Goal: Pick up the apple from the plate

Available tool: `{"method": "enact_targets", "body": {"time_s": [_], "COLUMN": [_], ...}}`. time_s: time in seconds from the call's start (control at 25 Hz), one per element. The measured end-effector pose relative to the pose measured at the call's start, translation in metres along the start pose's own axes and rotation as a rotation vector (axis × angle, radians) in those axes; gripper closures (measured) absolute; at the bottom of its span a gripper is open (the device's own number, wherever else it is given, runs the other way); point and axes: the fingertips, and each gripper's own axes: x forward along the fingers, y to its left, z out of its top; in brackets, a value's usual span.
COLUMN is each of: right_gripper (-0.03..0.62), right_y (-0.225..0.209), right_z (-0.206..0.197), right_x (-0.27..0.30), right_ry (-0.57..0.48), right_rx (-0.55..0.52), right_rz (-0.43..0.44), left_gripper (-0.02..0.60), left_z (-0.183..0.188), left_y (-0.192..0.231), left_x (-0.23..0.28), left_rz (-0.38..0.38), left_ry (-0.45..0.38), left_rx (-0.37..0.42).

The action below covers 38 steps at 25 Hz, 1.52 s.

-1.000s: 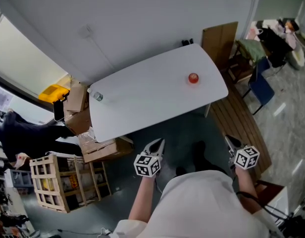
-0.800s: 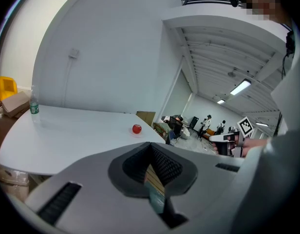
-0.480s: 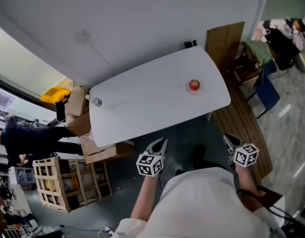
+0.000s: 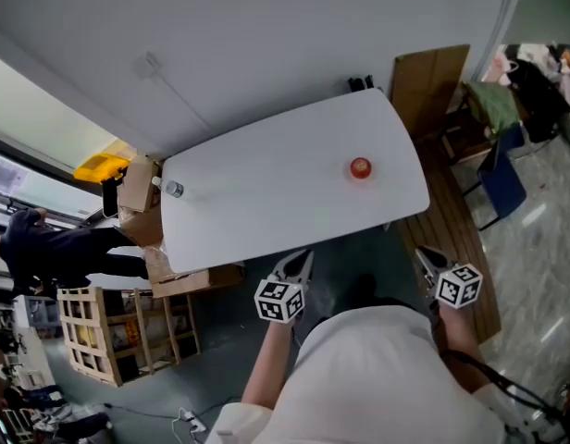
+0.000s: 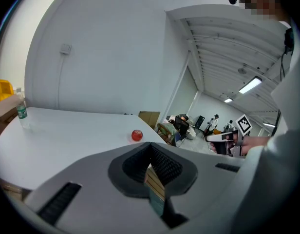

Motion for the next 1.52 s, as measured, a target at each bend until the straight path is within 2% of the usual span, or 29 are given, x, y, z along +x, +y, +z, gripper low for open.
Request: {"method": "enact_targets", "body": {"time_s": [0.32,0.48,0.88,1.28,1.52], "right_gripper": [0.556,0.556,0.556,0.556,0.556], "right_y": [-0.036,-0.055,-0.076,-0.074,-0.071], "right_z": [0.013,0.017,0.019,0.019,0.023], "right_x": [0.013,0.011,0.003,0.010,0.011], "right_ry": [0.053,0.074,0.070,0.041,0.008], "right_rx": [-0.025,-0.018,0.029,0.082,0.127], "right_rz": [0.042,0.035,0.008,-0.067,-0.142], "left_gripper": [0.580,0.580,0.580,0.580,0.578], "left_z": [0.005,0.005,0.014,0.023,0.039], "left_y": [-0.014,-0.020,-0.030,-0.021,-0.013], "left_x": [0.042,0.058,0.087,0.121,0.152], "left_rz": [0.024,0.021,-0.014,-0.106,-0.174], "left_ry": [0.012,0.029,0.079,0.130,0.148], "left_rx": [-0.009,-0.019,0.036,0.080,0.183]}}
